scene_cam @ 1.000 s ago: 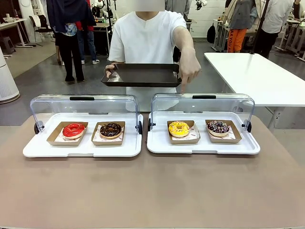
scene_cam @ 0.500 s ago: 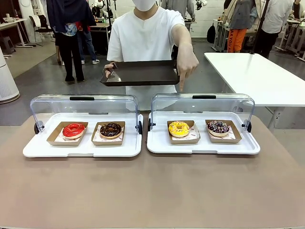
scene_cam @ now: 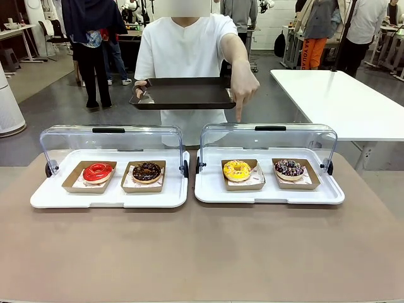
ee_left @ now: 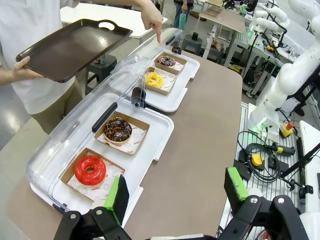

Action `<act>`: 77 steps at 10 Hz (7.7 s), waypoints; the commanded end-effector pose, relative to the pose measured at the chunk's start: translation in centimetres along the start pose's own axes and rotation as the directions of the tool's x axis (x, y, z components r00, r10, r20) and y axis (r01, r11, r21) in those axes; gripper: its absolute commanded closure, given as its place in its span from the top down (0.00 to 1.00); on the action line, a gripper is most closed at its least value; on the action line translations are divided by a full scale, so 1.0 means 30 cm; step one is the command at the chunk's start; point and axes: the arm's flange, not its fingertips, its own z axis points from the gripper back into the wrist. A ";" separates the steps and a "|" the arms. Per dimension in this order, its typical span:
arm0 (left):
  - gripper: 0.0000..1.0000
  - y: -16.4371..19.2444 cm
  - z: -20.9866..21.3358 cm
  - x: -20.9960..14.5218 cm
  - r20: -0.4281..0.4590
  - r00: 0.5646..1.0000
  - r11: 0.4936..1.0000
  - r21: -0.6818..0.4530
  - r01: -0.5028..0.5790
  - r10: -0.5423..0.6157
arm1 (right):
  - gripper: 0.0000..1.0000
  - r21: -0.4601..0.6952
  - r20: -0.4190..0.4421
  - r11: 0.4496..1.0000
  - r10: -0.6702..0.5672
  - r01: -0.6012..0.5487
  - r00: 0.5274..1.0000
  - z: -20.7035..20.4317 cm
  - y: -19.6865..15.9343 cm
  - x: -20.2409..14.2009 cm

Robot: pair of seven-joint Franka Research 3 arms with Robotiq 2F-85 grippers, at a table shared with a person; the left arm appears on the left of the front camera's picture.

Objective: Provide the desired donut to the person.
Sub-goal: Pick up and lift the Paper togo box containing the Donut pointed at by the person.

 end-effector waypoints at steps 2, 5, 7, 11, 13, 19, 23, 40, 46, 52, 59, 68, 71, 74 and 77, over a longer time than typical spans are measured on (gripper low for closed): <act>1.00 0.001 0.001 0.001 0.011 1.000 1.000 -0.006 0.006 -0.006 | 1.00 0.006 0.007 1.000 0.001 -0.001 1.000 0.001 0.000 -0.001; 1.00 0.001 0.001 0.001 0.011 1.000 1.000 -0.006 0.006 -0.006 | 1.00 0.006 0.007 1.000 0.001 -0.001 1.000 0.001 0.000 -0.001; 1.00 0.001 0.001 0.001 0.011 1.000 1.000 -0.006 0.006 -0.006 | 1.00 0.001 -0.120 0.999 0.041 -0.041 0.992 -0.078 0.049 0.050; 1.00 0.001 0.001 0.001 0.011 1.000 1.000 -0.006 0.006 -0.006 | 1.00 -0.043 -0.447 0.991 0.097 -0.130 0.889 -0.566 0.152 0.188; 1.00 0.001 0.001 0.001 0.011 1.000 1.000 -0.006 0.006 -0.006 | 1.00 -0.048 -0.600 0.978 0.134 -0.203 0.789 -0.817 0.182 0.133; 1.00 0.001 0.001 0.001 0.011 1.000 1.000 -0.006 0.006 -0.006 | 1.00 -0.025 -0.770 0.954 0.173 -0.300 0.614 -1.104 0.068 -0.011; 1.00 0.001 0.001 0.001 0.011 1.000 1.000 -0.006 0.006 -0.006 | 1.00 -0.003 -0.766 0.953 0.193 -0.304 0.613 -1.111 0.079 -0.028; 1.00 0.001 0.001 0.001 0.011 1.000 1.000 -0.006 0.006 -0.006 | 1.00 0.252 -0.831 0.872 0.417 -0.419 0.368 -1.492 -0.116 0.017; 1.00 0.001 0.001 0.001 0.011 1.000 1.000 -0.006 0.006 -0.006 | 1.00 0.215 -0.839 0.864 0.402 -0.455 0.367 -1.519 -0.162 0.009; 1.00 0.001 0.001 0.001 0.011 1.000 1.000 -0.006 0.006 -0.006 | 1.00 0.149 -0.857 0.879 0.343 -0.453 0.384 -1.567 -0.288 -0.055; 1.00 0.001 0.001 0.001 0.011 1.000 1.000 -0.006 0.006 -0.006 | 1.00 0.105 -0.873 0.891 0.295 -0.442 0.387 -1.610 -0.378 -0.087; 1.00 0.001 0.001 0.001 0.011 1.000 1.000 -0.006 0.006 -0.006 | 1.00 0.126 -0.883 0.909 0.285 -0.396 0.373 -1.631 -0.398 -0.139; 1.00 0.001 0.001 0.001 0.011 1.000 1.000 -0.006 0.006 -0.006 | 1.00 0.136 -0.885 0.912 0.288 -0.388 0.366 -1.629 -0.395 -0.150; 1.00 0.001 0.001 0.001 0.011 1.000 1.000 -0.006 0.006 -0.006 | 1.00 0.144 -0.888 0.916 0.287 -0.374 0.360 -1.625 -0.396 -0.165; 1.00 0.001 0.001 0.001 0.011 1.000 1.000 -0.006 0.006 -0.006 | 0.44 0.154 -0.890 0.914 0.293 -0.375 0.350 -1.624 -0.397 -0.170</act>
